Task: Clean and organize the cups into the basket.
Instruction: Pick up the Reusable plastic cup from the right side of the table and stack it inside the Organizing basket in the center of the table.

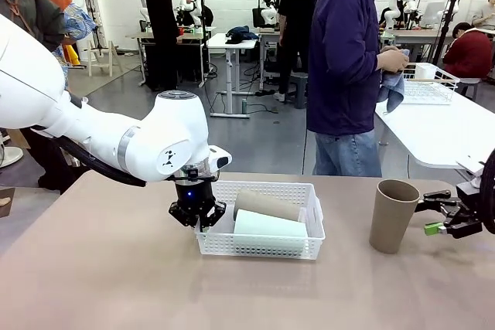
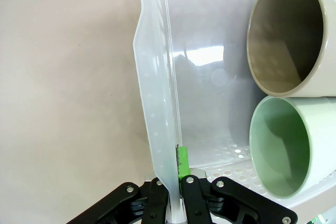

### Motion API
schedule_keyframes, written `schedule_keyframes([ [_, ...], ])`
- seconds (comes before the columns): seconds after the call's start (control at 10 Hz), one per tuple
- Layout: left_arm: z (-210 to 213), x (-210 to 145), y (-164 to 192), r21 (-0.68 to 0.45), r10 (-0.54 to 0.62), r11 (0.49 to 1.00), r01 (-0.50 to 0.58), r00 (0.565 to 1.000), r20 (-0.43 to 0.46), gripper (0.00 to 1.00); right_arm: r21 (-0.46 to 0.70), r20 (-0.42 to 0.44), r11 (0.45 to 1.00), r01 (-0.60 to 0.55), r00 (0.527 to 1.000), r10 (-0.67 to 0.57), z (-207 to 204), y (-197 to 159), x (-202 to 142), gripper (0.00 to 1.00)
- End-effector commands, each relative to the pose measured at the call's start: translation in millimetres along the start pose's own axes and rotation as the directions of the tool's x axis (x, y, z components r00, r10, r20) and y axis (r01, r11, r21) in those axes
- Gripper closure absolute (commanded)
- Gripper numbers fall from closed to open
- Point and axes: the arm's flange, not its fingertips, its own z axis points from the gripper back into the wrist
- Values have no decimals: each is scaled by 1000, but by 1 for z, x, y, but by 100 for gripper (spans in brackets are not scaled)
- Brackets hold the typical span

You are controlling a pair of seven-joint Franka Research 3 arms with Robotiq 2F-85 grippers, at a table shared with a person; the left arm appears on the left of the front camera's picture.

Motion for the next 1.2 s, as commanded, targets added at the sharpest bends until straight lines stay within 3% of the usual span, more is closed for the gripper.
schedule_keyframes([
  [0.0, 0, -1, -1, 2, -4, 1000, 4, 1000, -1, 100, 12, 16, 999, -43, 999, 42, -13, 2, -5, 0],
  [1.1, 0, -1, -1, 2, -4, 1000, 4, 1000, -1, 100, 117, 35, 985, -123, 992, 120, -67, -11, -7, 0],
])
